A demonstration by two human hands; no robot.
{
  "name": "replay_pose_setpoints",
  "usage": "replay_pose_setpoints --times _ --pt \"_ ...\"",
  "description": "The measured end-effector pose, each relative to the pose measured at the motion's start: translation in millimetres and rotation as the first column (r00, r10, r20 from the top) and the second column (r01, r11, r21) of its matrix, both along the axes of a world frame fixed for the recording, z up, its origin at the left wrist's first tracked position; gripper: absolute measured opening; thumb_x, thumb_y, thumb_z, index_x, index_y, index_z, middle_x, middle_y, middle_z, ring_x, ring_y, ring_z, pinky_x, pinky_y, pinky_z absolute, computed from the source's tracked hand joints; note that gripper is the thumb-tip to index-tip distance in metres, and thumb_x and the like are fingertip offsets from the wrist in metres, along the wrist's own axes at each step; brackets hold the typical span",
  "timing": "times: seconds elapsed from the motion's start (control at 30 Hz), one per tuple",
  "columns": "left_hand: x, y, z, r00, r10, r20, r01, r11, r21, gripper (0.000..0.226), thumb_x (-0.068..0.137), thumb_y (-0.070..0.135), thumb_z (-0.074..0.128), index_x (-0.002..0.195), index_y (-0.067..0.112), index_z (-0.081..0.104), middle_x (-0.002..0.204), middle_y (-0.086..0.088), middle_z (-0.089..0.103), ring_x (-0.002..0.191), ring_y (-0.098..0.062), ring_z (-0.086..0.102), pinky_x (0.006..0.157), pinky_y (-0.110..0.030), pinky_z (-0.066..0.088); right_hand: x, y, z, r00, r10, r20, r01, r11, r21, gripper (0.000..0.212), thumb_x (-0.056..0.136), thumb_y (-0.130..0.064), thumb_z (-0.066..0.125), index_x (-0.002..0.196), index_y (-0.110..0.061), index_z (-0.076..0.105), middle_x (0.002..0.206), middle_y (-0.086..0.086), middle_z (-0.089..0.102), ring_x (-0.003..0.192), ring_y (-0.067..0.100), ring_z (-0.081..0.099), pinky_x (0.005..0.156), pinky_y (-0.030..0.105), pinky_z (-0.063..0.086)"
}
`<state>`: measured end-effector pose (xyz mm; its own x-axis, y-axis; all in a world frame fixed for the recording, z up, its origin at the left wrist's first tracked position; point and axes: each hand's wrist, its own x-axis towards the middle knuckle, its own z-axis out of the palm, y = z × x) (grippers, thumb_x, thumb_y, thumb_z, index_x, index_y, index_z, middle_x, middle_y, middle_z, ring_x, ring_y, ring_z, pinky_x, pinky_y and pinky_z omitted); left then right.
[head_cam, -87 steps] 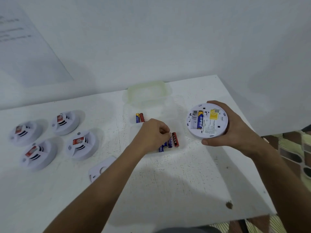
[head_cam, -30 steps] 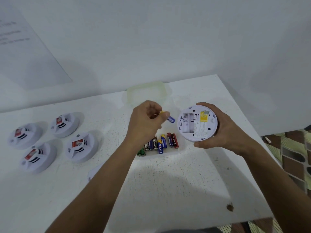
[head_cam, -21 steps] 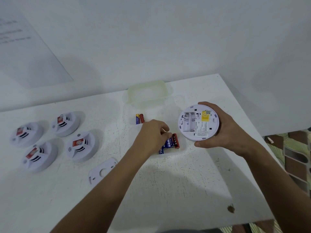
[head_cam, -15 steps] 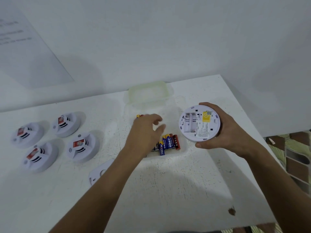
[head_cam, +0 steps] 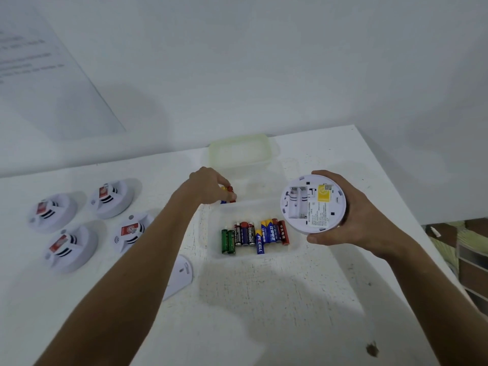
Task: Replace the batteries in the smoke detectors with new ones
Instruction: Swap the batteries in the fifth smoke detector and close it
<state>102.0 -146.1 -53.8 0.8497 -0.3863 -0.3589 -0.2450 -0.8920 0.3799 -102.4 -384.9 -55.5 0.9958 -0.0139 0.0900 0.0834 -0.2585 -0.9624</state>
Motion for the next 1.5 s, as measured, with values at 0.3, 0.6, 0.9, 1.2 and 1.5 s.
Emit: replay_pose_setpoints --times 0.3,0.6,0.9,1.2,1.5 --pt "-5 -5 -10 0.988 0.136 0.069 -0.121 0.975 -0.187 0.034 0.070 0.034 0.084 0.097 0.017 0.071 0.121 -0.003 0.061 0.100 -0.019 0.058 0.077 -0.029 0.047 3 1 -5 1.000 0.005 -0.027 -0.005 1.000 -0.008 0.097 0.050 -0.013 0.090 0.135 -0.029 0.045 0.126 -0.015 0.059 0.121 0.008 0.056 0.092 0.021 0.053" --pt "-67 -19 56 0.950 0.174 0.258 0.001 0.827 -0.563 0.006 0.084 0.025 0.072 0.081 0.023 0.067 0.071 0.018 0.072 0.072 0.006 0.064 0.069 -0.009 0.045 6 5 3 1.000 0.022 0.006 -0.022 1.000 0.013 0.095 0.052 -0.009 0.089 0.134 -0.028 0.045 0.124 -0.016 0.060 0.119 0.007 0.057 0.088 0.016 0.051" --pt "-115 -41 62 0.977 0.150 0.150 0.022 0.631 -0.776 0.017 0.084 0.022 0.073 0.097 0.031 0.067 0.086 0.015 0.073 0.081 0.000 0.069 0.078 -0.022 0.055 7 9 2 1.000 0.019 0.025 -0.020 1.000 0.006 0.098 0.053 -0.012 0.090 0.139 -0.019 0.043 0.126 -0.010 0.060 0.120 0.016 0.057 0.093 0.023 0.052" --pt "-129 -45 39 0.954 0.165 0.249 0.080 0.660 -0.747 0.007 0.085 0.029 0.072 0.091 0.030 0.072 0.077 0.032 0.062 0.076 0.008 0.061 0.069 -0.005 0.043 5 15 5 0.998 0.047 0.035 -0.047 0.999 -0.004 0.099 0.052 -0.019 0.091 0.138 -0.017 0.043 0.123 -0.013 0.060 0.117 0.013 0.059 0.089 0.018 0.051" --pt "-124 -27 30 0.991 -0.136 0.017 0.112 0.731 -0.673 0.071 0.057 0.055 0.079 0.124 0.041 0.061 0.118 0.016 0.058 0.104 -0.001 0.060 0.078 -0.017 0.054 8 13 2 0.998 0.066 0.012 -0.066 0.998 -0.020 0.093 0.056 -0.014 0.089 0.137 -0.021 0.043 0.125 -0.012 0.060 0.120 0.014 0.058 0.092 0.021 0.053"
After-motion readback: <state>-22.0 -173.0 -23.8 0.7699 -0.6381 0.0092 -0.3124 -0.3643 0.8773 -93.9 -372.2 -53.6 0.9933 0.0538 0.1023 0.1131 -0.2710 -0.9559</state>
